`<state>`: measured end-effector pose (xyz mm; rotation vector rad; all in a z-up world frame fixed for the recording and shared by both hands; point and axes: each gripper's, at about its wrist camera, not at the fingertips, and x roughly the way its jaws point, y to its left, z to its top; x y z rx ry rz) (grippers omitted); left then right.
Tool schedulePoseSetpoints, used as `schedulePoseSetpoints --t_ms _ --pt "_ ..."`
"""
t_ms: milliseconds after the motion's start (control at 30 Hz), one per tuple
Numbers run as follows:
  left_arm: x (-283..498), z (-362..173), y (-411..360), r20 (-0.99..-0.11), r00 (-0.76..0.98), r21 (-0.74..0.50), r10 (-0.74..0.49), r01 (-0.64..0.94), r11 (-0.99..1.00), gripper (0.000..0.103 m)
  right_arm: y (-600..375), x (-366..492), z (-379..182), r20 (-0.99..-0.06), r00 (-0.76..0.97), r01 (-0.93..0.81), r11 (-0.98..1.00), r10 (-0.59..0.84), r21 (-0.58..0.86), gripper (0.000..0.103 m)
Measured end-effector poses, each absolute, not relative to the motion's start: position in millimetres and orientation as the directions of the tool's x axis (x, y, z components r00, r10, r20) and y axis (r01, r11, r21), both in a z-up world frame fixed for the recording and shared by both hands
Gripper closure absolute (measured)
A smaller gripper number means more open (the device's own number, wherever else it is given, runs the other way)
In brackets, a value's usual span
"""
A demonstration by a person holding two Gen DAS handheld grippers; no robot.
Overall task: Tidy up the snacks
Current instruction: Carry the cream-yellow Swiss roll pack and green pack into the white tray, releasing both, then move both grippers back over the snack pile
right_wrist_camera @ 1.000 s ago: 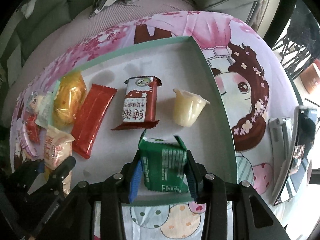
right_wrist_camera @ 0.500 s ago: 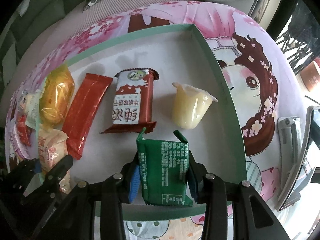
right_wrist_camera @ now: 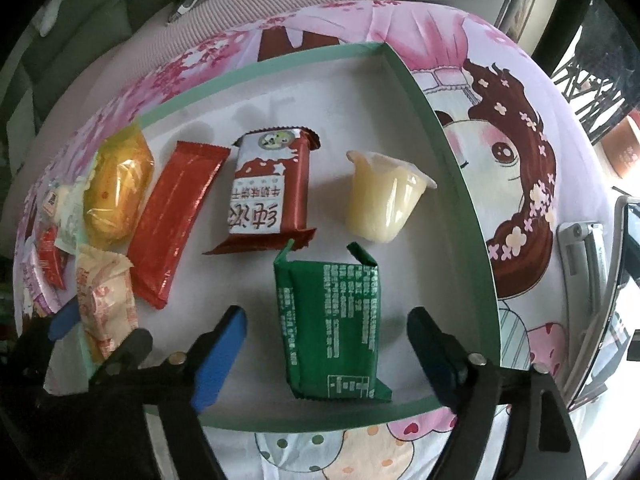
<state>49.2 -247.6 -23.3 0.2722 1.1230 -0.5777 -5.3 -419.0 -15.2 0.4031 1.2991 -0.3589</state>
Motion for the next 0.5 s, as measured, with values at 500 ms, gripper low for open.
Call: schedulePoseSetpoints --t_ms 500 --pt "57 20 -205 -0.86 0.394 -0.094 -0.323 0.501 0.86 0.0 -397 -9 33 -0.927 0.36 0.495 0.863 -0.103 0.096 0.0"
